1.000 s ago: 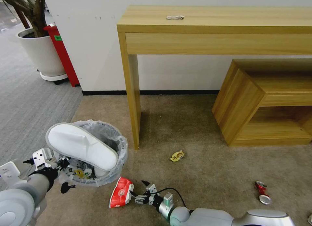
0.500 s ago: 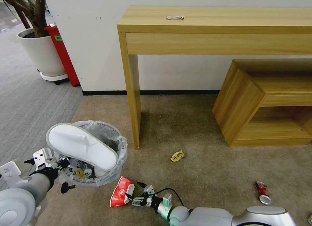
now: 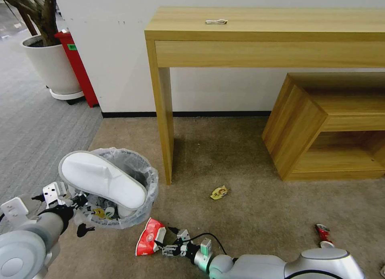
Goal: Pick up the trash bin and place the garbage on the floor into it.
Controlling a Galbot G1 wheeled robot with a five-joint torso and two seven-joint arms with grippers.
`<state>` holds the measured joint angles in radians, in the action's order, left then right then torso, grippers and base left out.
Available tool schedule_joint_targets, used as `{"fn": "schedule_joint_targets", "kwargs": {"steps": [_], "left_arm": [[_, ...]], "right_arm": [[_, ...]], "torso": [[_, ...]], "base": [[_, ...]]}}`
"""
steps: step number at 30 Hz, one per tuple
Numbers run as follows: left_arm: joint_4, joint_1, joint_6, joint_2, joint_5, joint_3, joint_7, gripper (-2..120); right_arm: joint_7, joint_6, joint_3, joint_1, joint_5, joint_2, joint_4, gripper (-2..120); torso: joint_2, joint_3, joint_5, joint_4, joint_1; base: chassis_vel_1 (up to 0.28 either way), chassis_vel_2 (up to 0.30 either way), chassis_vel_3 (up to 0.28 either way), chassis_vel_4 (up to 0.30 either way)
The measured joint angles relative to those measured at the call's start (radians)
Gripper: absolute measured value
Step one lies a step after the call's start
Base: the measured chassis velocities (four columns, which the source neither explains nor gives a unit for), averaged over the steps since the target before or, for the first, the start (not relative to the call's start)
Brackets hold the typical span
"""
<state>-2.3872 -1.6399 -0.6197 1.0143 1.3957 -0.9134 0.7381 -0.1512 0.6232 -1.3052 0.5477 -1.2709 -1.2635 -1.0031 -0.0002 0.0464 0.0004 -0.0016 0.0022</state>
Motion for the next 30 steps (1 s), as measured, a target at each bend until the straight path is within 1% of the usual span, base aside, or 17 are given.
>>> {"fn": "schedule_joint_targets", "kwargs": {"steps": [5, 7, 9, 16, 21, 23, 24, 28, 30], "left_arm": [[-0.006, -0.002, 0.0, 0.004, 0.0, 0.003, 0.0, 0], [-0.007, -0.003, 0.0, 0.006, 0.0, 0.005, 0.0, 0], [-0.01, -0.004, 0.0, 0.008, -0.001, 0.009, 0.0, 0], [-0.012, -0.004, 0.0, 0.009, -0.002, 0.013, 0.001, 0], [-0.015, -0.003, 0.0, 0.013, -0.003, 0.018, 0.002, 0], [-0.017, -0.004, 0.0, 0.014, -0.004, 0.019, 0.002, 0], [-0.017, -0.004, 0.0, 0.014, -0.004, 0.019, 0.002, 0], [-0.022, -0.006, 0.0, 0.017, -0.006, 0.02, 0.002, 0], [-0.023, -0.009, 0.0, 0.019, -0.007, 0.02, 0.003, 0]], "right_arm": [[-0.023, -0.001, -0.028, -0.012, -0.017, -0.005, 0.0, 86], [-0.025, -0.001, -0.029, -0.013, -0.02, -0.006, 0.0, 86], [-0.028, -0.003, -0.031, -0.013, -0.021, -0.01, 0.0, 86], [-0.033, -0.007, -0.033, -0.013, -0.027, -0.021, 0.0, 86], [-0.035, -0.012, -0.03, -0.013, -0.033, -0.031, 0.004, 84], [-0.035, -0.014, -0.026, -0.013, -0.035, -0.044, 0.02, 84], [-0.035, -0.014, -0.026, -0.013, -0.035, -0.044, 0.02, 84], [-0.036, -0.015, -0.014, -0.012, -0.035, -0.058, 0.04, 80], [-0.034, -0.017, -0.005, -0.008, -0.035, -0.06, 0.046, 75]], "torso": [[0.0, 0.0, -0.0002, 0.0001, 0.0], [0.0, 0.0, -0.0004, 0.0, 0.0], [0.0, 0.0, -0.0016, -0.0004, 0.0], [0.0, 0.0, -0.002, -0.0006, 0.0], [0.0, 0.0, -0.0018, -0.0007, 0.0], [0.0, 0.0, -0.0005, -0.0005, 0.0], [0.0, 0.0, -0.0005, -0.0005, 0.0], [0.0, 0.0, 0.0006, -0.0002, 0.0], [0.0, 0.0, 0.0008, 0.0, 0.0]], "base": [[0.0, 0.0, 0.0, 0.0], [0.0, 0.0, 0.0, 0.0], [0.0, 0.0, 0.0, 0.0], [0.0, 0.0, 0.0, 0.0], [0.0, 0.0, 0.0, 0.0], [0.0, 0.0, 0.0, 0.0], [0.0, 0.0, 0.0, 0.0], [0.0, 0.0, 0.0, 0.0], [0.0, 0.0, 0.0, 0.0]]}}
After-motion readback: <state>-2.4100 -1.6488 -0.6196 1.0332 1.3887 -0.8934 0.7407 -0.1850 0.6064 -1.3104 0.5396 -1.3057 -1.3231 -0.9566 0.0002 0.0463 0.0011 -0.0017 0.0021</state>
